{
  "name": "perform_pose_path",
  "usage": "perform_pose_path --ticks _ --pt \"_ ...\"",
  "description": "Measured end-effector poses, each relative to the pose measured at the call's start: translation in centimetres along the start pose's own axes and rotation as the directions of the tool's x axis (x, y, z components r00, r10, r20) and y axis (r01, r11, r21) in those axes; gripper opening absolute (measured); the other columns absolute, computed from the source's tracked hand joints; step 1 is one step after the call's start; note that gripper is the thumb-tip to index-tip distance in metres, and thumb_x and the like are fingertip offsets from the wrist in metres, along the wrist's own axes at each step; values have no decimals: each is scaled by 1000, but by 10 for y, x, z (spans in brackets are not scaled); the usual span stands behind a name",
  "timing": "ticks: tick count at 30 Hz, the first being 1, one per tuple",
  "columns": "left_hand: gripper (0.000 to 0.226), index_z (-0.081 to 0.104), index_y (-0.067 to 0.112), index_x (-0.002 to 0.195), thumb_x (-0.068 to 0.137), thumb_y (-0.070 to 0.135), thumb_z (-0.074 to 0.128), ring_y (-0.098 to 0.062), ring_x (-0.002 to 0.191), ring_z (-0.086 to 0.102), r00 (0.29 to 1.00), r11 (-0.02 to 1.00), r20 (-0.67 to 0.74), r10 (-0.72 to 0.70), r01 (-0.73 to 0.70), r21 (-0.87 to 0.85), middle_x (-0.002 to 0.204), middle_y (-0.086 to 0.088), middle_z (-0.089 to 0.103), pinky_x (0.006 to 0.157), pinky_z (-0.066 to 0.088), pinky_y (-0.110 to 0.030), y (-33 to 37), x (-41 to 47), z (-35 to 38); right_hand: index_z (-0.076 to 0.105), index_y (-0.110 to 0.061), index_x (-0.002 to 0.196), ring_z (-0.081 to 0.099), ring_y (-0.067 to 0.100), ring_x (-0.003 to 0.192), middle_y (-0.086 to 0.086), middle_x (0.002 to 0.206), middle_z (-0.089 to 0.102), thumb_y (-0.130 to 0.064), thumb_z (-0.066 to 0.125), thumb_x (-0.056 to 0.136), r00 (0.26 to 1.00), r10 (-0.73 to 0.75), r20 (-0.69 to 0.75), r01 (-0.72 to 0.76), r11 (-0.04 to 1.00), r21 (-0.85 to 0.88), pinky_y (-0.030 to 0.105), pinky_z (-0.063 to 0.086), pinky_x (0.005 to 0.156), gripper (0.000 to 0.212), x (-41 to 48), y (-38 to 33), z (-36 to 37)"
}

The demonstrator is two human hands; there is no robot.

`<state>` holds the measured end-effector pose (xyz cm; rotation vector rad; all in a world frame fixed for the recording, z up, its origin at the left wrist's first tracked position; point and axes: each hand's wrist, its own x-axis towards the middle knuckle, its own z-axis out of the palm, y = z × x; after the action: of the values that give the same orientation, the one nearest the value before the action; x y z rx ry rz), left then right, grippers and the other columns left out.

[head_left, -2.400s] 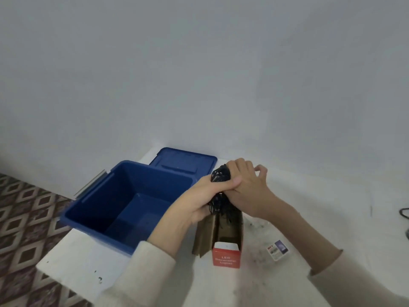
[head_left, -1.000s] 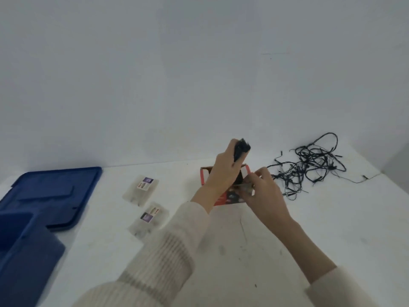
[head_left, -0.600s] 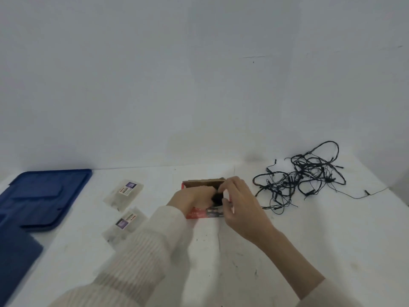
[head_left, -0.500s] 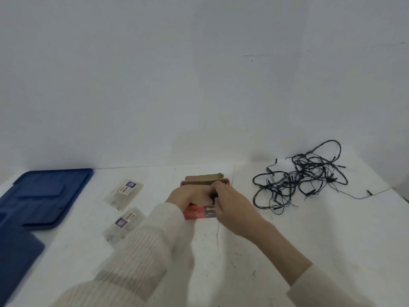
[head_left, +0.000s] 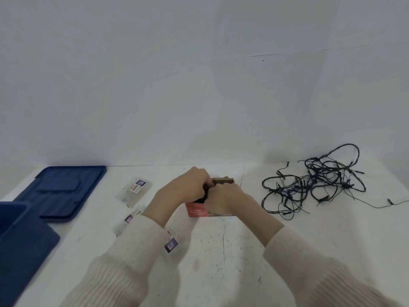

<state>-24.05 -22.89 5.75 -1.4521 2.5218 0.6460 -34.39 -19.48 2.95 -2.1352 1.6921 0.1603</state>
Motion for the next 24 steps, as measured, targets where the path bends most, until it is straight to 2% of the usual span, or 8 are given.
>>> perform_pose_path --ticks 2,5,8,12,16,18,21,24 --pt "31 66 5 95 82 -4 40 -19 70 51 998 999 46 -33 34 -25 77 -5 58 54 36 -20 -2 -4 7 61 -5 88 56 24 80 11 94 66 -15 39 90 1000 -28 10 27 996 88 28 40 72 25 2 5 -2" --pt "32 59 9 113 91 7 36 -24 96 56 976 991 182 -120 129 -36 111 -9 61 77 42 -28 -1 -2 17 57 -3 62 44 19 56 8 64 56 -2 41 83 989 -85 -121 109 972 207 25 39 55 26 -3 17 -7" --pt "33 58 3 114 94 10 32 -26 88 53 952 977 220 -212 214 14 103 -12 60 74 38 -28 7 6 22 72 -6 78 48 8 54 -1 74 64 4 41 79 926 -55 -374 211 897 389 10 35 48 33 -19 31 -14" --pt "28 61 4 109 88 3 43 -26 89 60 985 973 33 -170 163 164 108 -11 61 73 47 -31 20 15 22 74 -11 81 56 10 63 -3 79 68 6 41 81 854 53 -518 222 863 455 20 44 59 37 -33 68 -15" --pt "26 57 4 111 88 2 44 -28 101 60 990 899 -114 -78 119 421 112 -13 58 76 47 -32 36 13 15 72 -16 89 57 22 85 2 90 62 0 45 82 829 235 -507 -14 916 401 29 43 72 32 -39 124 -11" --pt "23 56 5 109 89 7 44 -27 98 60 987 878 -144 -70 130 461 109 -11 58 72 42 -31 44 13 10 65 -18 111 48 26 112 8 111 55 -10 50 85 860 281 -425 -184 949 256 32 40 85 31 -41 148 -9" --pt "19 52 6 98 93 23 45 -24 83 56 974 909 -223 -37 125 397 104 -9 59 70 40 -30 58 12 3 33 -30 142 22 34 135 12 144 30 -45 55 87 911 392 -129 -384 920 80 44 30 105 61 -44 168 -3" --pt "48 44 12 121 85 41 59 -27 92 56 994 960 -107 -38 66 273 114 -9 49 71 41 -31 69 15 8 26 -29 145 24 34 135 13 143 29 -51 63 80 913 407 -21 -399 905 148 44 33 104 78 -45 171 11"
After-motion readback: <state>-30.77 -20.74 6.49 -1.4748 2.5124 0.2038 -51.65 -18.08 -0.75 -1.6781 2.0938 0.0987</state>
